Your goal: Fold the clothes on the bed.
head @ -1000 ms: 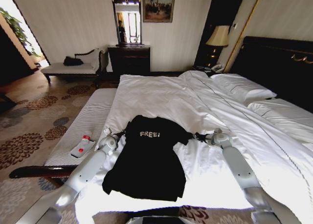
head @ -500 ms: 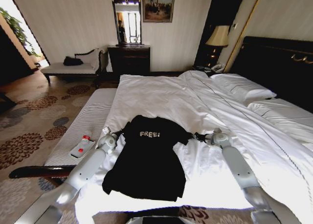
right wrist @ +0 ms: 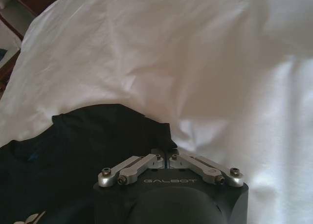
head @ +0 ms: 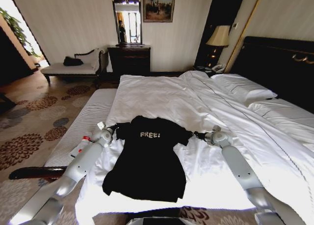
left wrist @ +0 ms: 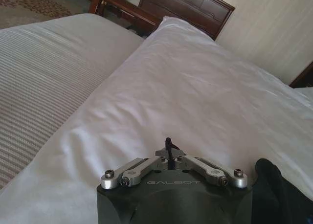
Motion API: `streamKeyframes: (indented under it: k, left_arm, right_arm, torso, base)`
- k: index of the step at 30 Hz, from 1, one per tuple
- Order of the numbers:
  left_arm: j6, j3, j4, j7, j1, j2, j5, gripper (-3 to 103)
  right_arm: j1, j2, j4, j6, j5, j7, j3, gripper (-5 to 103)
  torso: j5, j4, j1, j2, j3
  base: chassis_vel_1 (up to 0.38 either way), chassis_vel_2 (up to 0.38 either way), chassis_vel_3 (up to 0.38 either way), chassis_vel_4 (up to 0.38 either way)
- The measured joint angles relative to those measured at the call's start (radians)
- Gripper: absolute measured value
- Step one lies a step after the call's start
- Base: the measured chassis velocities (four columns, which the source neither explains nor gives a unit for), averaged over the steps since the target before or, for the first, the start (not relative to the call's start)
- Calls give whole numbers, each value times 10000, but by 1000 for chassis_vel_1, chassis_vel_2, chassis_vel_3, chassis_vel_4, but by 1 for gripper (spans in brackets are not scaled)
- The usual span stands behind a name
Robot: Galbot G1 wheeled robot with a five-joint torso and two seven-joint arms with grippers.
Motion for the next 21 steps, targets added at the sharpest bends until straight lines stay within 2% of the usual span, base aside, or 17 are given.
streamKeyframes:
  k: [7, 21]
  left_arm:
    - [-48, -95, 81, 25, -132, 90, 16, 1]
    - [-74, -323, -166, 60, 108, 635, -62, 1]
  right_arm:
    - [399, -20, -116, 0, -101, -58, -470, 1]
    - [524, -48, -308, 0, -230, -128, -724, 1]
  torso:
    - [-1, -1, 1, 0, 0]
    - [-1, -1, 0, 0, 0]
  base:
    - [0, 0, 0, 0]
    - [0, 0, 0, 0]
